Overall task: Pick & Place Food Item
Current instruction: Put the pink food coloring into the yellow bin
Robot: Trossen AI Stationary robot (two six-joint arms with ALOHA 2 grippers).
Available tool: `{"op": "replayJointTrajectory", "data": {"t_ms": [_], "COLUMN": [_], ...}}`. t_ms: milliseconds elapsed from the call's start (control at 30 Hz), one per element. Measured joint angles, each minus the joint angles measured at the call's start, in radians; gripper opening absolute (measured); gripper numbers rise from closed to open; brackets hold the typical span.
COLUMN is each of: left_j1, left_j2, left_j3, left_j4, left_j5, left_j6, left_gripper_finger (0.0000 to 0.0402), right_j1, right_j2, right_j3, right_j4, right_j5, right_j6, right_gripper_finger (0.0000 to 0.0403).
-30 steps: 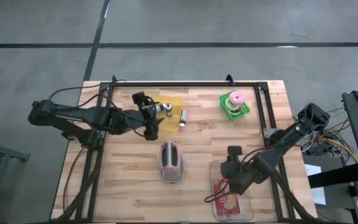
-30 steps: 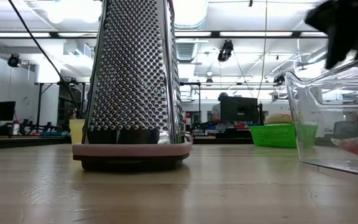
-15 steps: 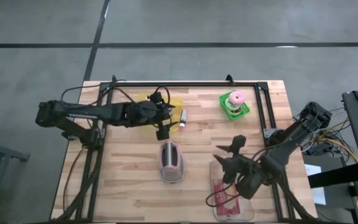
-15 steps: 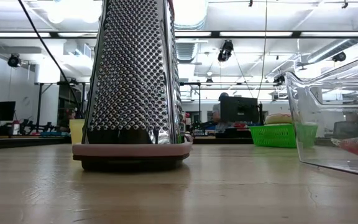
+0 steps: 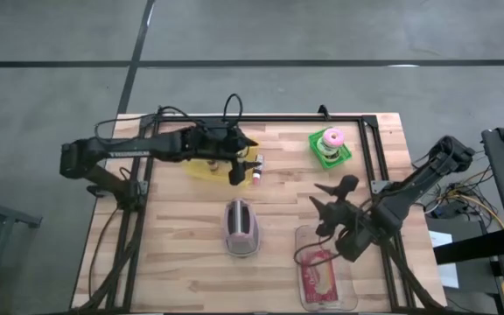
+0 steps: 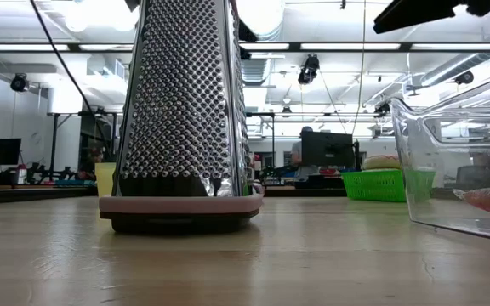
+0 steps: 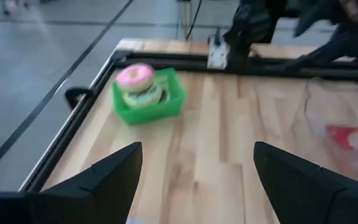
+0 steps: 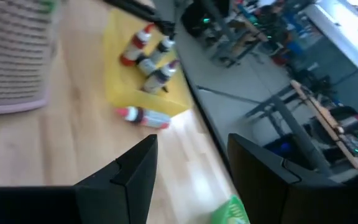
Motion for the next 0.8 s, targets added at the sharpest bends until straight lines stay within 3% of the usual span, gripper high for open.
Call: {"op": "replayJointTrajectory", "data": {"t_ms": [167, 333, 567, 800], "left_j1": [0.000, -0.001, -0.010, -0.032], "left_j2": [0.118, 0.261, 0.494, 0.665], "left_j3": [0.077, 0.229, 0.519, 0.700], "left_j4": [0.012, -0.112, -0.346, -0.494], "left_j5": [0.048, 0.044, -0.043, -0.149], "left_j6": [-0.025, -0.046, -0.101, -0.130], "left_gripper_finger": [0.0312, 0.0312, 0.0312, 0.0312], "right_j1": [0.001, 0.000, 0.001, 0.001], "right_j2": [-0.094, -0.195, -0.290, -0.334], "right_j3": [-0.056, -0.089, -0.094, -0.095], "right_j4": [0.003, 0.000, -0.001, -0.017], "right_j5": [0.060, 0.060, 0.060, 0.056], "right_j6": [0.019, 0.039, 0.014, -0.023], "right_gripper_finger": [0.0192, 0.0191, 0.0192, 0.0192]}}
